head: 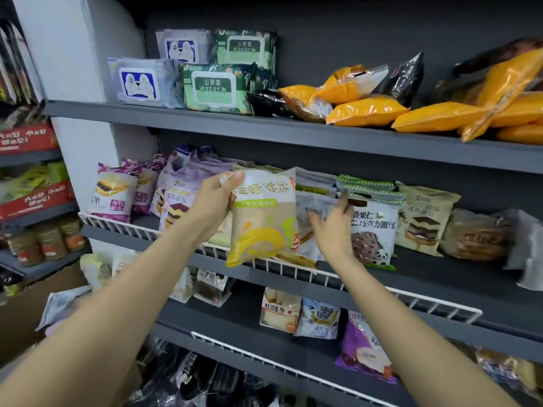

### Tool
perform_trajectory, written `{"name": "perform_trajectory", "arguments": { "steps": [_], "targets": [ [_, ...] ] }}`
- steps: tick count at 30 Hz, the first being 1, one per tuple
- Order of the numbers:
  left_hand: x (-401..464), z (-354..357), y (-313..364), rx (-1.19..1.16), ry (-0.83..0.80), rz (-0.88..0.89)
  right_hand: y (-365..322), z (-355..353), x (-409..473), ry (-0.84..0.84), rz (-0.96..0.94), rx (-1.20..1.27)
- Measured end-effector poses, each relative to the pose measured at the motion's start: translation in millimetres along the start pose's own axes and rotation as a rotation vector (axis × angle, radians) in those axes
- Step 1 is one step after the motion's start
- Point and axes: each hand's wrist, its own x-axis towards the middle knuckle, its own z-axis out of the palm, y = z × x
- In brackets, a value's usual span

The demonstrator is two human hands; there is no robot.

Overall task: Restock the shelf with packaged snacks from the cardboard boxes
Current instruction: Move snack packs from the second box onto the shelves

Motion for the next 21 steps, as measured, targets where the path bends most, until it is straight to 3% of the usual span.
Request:
{"name": "perform_trajectory", "arguments": {
  "steps": [2,4,6,8,10,13,16,21],
  "targets": [
    [3,16,0,-0.098,-0.039,-0.035,-6,-18,-4,-0.081,-0.034,0.250],
    [2,41,0,-0.177,-0.098,-0.066,-8,-40,-4,-0.317,0.070,0.500],
    [0,70,-5,-0.243,-0.135,-0.101,-4,-68,-6,-0.430,0.102,0.510],
    [-6,102,-9,-0.211,-0.161,-0.123,6,-100,-9,-0.383,0.083,0.454],
    [-12,136,-15,-0.037,-0.171,-0.111,25,-138,-9,-0.314,0.063,0.430],
    [-26,195,-21,0.137,-0.156,-0.066,58,-204,-6,-0.277,0.028,0.340],
    [-39,266,-28,0.261,-0.252,-0.026,96,-275,1,-0.259,-0.031,0.156],
    [-62,375,-39,0.350,-0.464,0.010,146,-367,27,-0.381,-0.184,-0.458]
  ]
}}
